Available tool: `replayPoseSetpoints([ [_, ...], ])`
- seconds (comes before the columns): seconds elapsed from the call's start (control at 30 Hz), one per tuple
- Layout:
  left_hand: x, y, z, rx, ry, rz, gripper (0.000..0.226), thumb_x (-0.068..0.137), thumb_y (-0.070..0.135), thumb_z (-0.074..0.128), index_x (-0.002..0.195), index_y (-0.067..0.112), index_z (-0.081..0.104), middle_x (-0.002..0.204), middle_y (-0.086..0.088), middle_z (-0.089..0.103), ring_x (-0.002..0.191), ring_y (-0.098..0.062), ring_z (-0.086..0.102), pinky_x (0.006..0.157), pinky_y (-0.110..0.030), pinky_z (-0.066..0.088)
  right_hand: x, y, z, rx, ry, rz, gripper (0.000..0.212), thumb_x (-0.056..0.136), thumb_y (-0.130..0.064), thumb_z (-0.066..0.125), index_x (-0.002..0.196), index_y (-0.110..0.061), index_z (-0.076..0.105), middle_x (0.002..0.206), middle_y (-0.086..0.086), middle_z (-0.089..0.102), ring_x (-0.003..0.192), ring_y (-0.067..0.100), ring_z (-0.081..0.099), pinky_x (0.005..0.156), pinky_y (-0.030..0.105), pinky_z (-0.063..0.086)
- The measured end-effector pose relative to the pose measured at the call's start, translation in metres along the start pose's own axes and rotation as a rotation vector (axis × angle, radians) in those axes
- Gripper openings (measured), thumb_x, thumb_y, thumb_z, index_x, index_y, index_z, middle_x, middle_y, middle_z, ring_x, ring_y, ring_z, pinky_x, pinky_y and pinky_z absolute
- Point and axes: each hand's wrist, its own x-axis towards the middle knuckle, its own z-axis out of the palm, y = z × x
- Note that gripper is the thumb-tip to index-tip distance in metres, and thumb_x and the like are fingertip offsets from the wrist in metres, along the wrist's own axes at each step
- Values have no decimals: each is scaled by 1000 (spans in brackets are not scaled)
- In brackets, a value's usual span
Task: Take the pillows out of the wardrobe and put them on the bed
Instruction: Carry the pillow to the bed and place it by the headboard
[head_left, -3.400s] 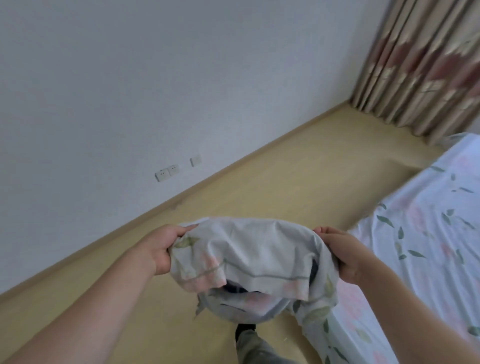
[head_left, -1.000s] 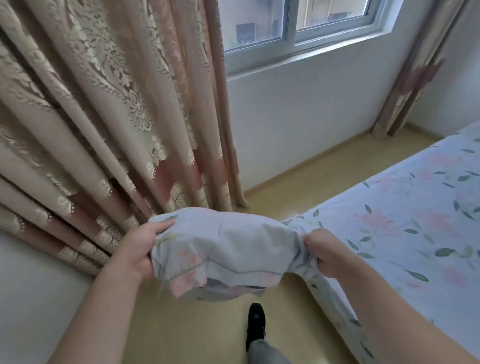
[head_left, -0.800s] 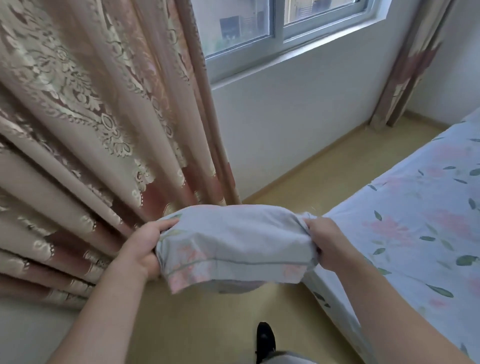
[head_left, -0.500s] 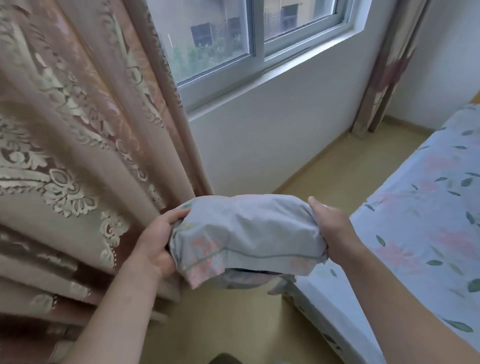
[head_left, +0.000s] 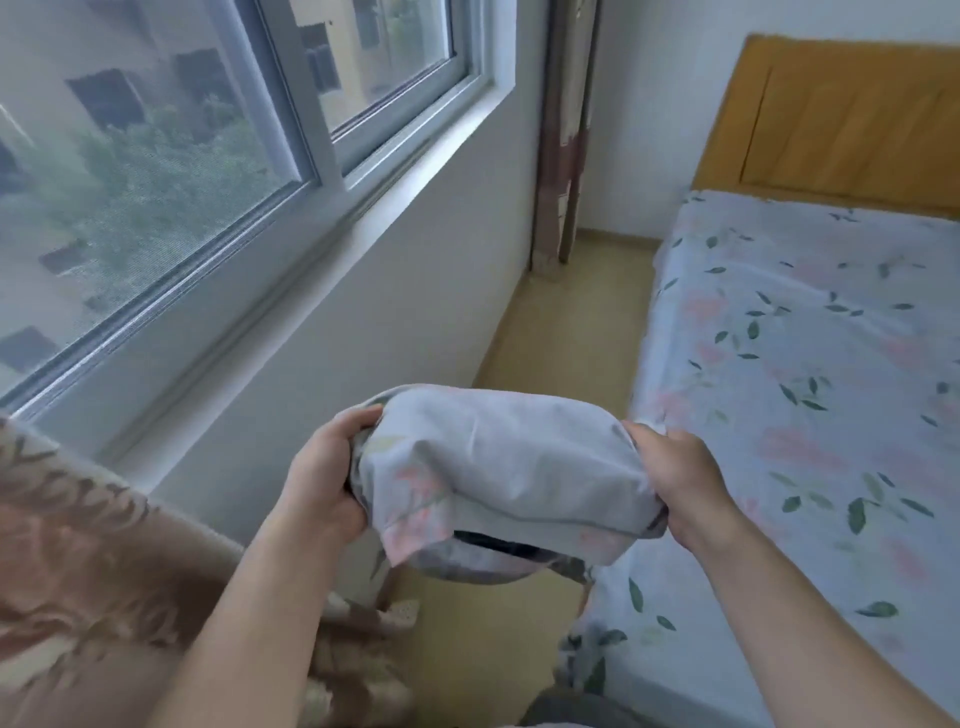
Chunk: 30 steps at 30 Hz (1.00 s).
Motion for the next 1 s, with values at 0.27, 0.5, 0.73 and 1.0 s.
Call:
replayPoseSetpoints([
  [0.27, 170, 69, 87, 136, -172, -62, 49, 82, 22, 67, 129, 7, 66, 126, -20, 68, 107, -36, 67, 101, -54, 50, 111, -32, 16, 51, 182, 76, 28, 89, -35, 63, 71, -14, 58, 66, 4, 58, 61, 22, 53, 56, 28, 36],
  [0.5, 309, 120, 196, 234, -208, -102, 38, 83, 20, 62, 116, 3, 73, 111, -19, 72, 93, -34, 70, 97, -50, 52, 262, -92, 13, 108, 221, 141, 28, 86, -34, 63, 66, -17, 54, 61, 4, 54, 52, 21, 50, 50, 22, 34],
  [0.73, 437, 174, 299, 261, -172, -112, 59, 72, 20, 75, 128, 5, 65, 116, -19, 69, 95, -35, 67, 87, -50, 55, 393, -171, -3, 35, 210, 151, 25, 85, -36, 61, 71, -18, 51, 62, 6, 51, 52, 20, 48, 50, 24, 31],
  [1.0, 613, 212, 420, 357, -175, -180, 47, 73, 19, 78, 119, 9, 71, 114, -20, 74, 99, -37, 73, 86, -55, 58, 579, -239, -12, -12, 338, 153, 22, 87, -30, 59, 74, -13, 58, 67, 10, 55, 60, 23, 51, 56, 30, 33],
])
